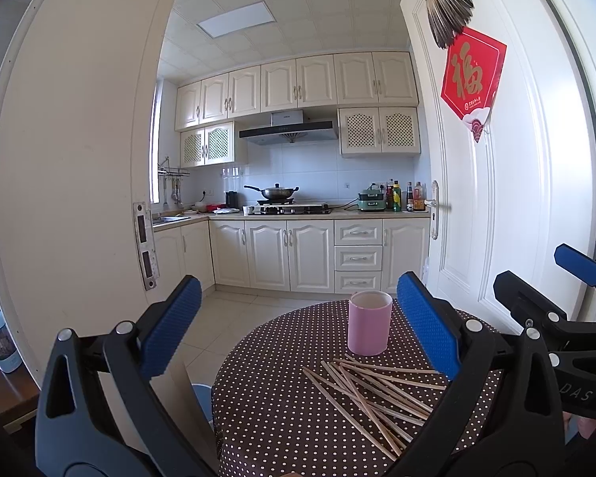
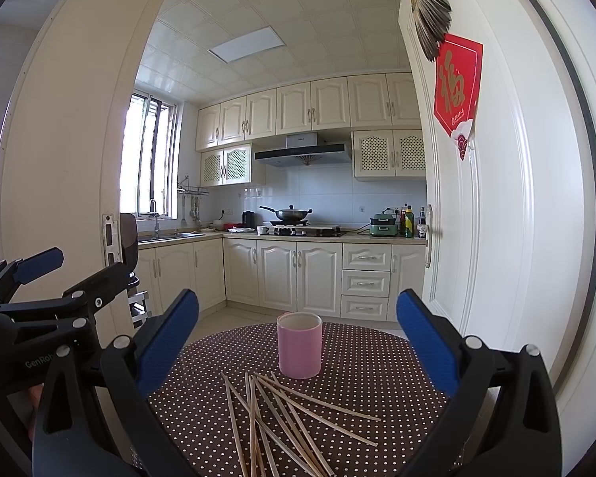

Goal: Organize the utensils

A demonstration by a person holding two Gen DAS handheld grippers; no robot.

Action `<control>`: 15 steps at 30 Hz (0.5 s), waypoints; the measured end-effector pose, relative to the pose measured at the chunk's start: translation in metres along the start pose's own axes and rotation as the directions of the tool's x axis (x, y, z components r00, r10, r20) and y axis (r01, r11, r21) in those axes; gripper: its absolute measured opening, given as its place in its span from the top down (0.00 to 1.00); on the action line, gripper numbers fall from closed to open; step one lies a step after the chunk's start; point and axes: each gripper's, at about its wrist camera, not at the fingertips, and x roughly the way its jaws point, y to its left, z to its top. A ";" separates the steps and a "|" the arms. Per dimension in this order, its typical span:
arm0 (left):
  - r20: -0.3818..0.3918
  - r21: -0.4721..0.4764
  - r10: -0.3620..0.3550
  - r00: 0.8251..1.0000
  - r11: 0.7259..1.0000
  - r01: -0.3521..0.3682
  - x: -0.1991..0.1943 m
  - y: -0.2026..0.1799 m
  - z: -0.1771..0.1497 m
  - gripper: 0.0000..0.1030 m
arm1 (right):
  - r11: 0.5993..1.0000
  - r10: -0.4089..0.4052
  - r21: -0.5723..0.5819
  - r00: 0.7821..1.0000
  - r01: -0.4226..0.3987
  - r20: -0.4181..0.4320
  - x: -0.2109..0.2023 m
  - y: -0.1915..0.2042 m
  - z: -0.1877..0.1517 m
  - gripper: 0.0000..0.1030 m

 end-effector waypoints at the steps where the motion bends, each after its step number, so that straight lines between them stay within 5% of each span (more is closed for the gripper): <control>1: 0.000 0.000 0.000 1.000 1.000 0.000 0.000 0.000 0.000 0.06 | 1.000 0.000 0.001 1.000 0.000 0.000 0.000 0.000 0.000 0.07; 15: -0.014 0.004 -0.002 1.000 1.000 0.002 0.007 -0.004 -0.002 0.06 | 1.000 -0.008 0.000 1.000 0.008 -0.004 0.004 -0.002 -0.002 0.07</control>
